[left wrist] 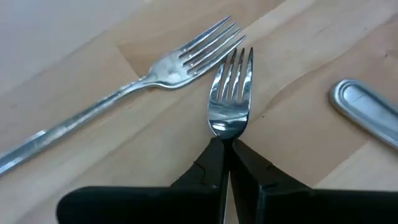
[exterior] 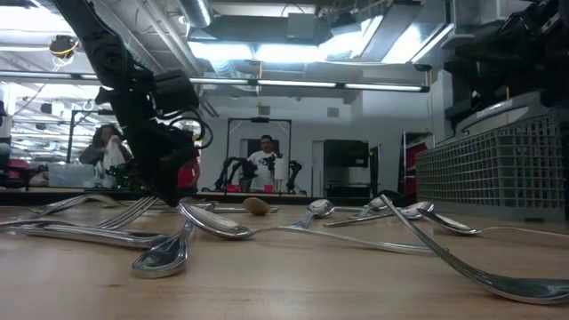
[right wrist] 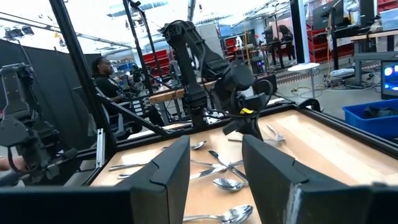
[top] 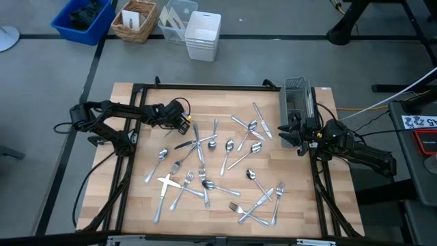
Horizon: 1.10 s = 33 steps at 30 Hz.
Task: Sort silverware
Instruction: Put the fork into the left section of the utensil holder
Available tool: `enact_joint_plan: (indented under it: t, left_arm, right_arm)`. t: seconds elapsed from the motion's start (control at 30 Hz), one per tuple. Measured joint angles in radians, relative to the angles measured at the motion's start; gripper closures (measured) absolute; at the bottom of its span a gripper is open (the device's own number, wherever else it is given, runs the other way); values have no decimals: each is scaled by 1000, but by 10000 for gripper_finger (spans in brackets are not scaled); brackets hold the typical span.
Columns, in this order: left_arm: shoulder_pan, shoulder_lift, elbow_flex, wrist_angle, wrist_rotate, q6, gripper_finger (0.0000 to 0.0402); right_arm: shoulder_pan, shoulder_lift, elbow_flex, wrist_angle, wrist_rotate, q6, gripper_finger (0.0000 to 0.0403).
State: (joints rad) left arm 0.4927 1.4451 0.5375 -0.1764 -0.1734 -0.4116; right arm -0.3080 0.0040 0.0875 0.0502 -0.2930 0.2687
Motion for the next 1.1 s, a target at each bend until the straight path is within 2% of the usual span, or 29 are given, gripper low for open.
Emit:
enact_joint_plan:
  t: [0.27, 0.37, 0.47, 0.67, 0.73, 0.83, 0.97, 1.1]
  left_arm:
    - [-7, -53, 86, 2, 186, -23, 397]
    - [-22, -54, 114, 62, 234, -53, 398]
    - [-42, -54, 121, 227, 265, -89, 398]
    - [-100, -35, 123, 721, 279, -112, 401]
    - [-122, -6, 124, 880, 271, -106, 401]
    - [-153, 55, 164, 1010, 246, -76, 401]
    - [-188, 172, 295, 1060, 230, 13, 401]
    - [-207, 330, 494, 1057, 229, 110, 401]
  right_arm:
    - [0, 0, 0, 9, -97, 64, 253]
    - [0, 0, 0, 17, -140, 73, 253]
    - [0, 0, 0, 61, -177, 76, 253]
    - [0, 0, 0, 247, -263, 76, 253]
    - [0, 0, 0, 308, -282, 76, 253]
    - [0, 0, 0, 364, -294, 75, 253]
    - [0, 0, 0, 368, -294, 68, 253]
    - [0, 0, 0, 368, -293, 68, 253]
